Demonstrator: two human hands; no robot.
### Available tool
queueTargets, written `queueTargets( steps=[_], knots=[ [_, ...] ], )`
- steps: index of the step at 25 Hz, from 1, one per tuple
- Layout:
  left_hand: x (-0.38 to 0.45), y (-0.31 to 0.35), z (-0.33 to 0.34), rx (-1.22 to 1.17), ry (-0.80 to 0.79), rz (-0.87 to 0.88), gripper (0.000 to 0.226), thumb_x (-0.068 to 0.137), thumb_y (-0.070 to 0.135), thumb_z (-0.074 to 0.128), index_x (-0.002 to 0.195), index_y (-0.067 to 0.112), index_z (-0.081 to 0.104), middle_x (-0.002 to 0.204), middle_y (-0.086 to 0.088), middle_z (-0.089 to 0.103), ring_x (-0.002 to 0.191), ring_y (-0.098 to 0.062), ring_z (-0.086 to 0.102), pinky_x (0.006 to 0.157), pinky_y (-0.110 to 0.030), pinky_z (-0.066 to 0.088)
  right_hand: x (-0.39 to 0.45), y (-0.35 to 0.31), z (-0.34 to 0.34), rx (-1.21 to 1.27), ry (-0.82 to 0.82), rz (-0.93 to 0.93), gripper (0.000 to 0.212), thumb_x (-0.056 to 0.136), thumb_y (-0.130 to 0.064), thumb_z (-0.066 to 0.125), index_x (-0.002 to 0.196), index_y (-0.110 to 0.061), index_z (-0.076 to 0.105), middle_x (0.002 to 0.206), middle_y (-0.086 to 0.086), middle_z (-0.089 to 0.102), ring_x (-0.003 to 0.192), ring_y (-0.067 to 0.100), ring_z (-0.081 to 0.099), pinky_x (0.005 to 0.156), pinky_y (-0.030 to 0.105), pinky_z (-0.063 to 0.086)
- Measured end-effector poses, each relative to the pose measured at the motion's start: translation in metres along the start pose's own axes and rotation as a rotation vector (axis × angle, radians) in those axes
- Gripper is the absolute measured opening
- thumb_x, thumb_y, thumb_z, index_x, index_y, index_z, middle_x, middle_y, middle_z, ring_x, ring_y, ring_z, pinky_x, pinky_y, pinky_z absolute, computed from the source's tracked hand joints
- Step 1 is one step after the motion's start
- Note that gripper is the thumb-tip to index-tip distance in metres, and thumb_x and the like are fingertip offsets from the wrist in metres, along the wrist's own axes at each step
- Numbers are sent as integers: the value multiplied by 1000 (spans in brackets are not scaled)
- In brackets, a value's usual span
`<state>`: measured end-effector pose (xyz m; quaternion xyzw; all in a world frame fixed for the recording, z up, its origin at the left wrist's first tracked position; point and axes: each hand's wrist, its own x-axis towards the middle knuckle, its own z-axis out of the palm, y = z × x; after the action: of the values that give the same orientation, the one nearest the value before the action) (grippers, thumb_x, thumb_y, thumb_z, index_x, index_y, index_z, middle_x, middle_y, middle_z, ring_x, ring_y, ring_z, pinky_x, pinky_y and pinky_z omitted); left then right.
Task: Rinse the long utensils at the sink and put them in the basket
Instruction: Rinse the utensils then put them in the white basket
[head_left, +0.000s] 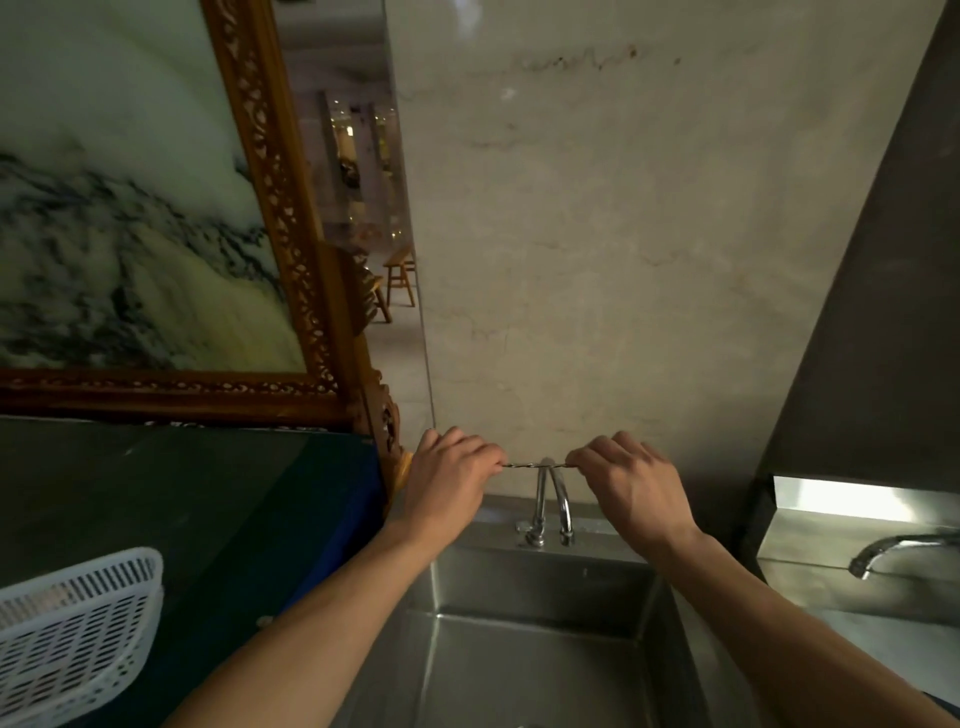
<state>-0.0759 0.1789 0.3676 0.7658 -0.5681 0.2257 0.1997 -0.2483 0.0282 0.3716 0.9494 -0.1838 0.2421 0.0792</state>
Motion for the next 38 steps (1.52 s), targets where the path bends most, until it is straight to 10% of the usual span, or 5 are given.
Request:
queueTargets(
  steps=[12, 17, 22, 38],
  knots=[
    [-35, -92, -48, 159, 43, -162, 13, 86, 22, 67, 94, 32, 66, 91, 15, 70, 84, -12, 55, 71, -28, 33, 76, -91, 18, 69, 57, -123, 25, 77, -6, 74, 99, -20, 73, 89, 3, 71, 81, 30, 63, 61, 37, 49],
    [-76, -171, -81, 263, 55, -269, 8, 88, 24, 66, 90, 32, 66, 85, 13, 69, 81, -17, 57, 68, -31, 34, 123, -174, 37, 135, 38, -246, 30, 86, -20, 50, 109, -21, 68, 102, 2, 68, 93, 27, 60, 73, 39, 50],
    [-129, -256, -122, 336, 24, -406, 8, 90, 26, 63, 92, 32, 68, 86, 12, 68, 84, -18, 57, 70, -32, 35, 165, -278, 56, 194, 32, -339, 33, 67, -7, 80, 96, -19, 73, 90, 3, 70, 85, 30, 65, 65, 38, 53],
    [-279, -457, -177, 355, -167, -670, 19, 94, 21, 53, 105, 33, 63, 106, 12, 65, 102, -14, 49, 86, -32, 33, 234, -527, 143, 312, -74, -499, 34, 66, -4, 83, 95, -20, 76, 86, 1, 72, 77, 24, 65, 59, 34, 54]
  ],
)
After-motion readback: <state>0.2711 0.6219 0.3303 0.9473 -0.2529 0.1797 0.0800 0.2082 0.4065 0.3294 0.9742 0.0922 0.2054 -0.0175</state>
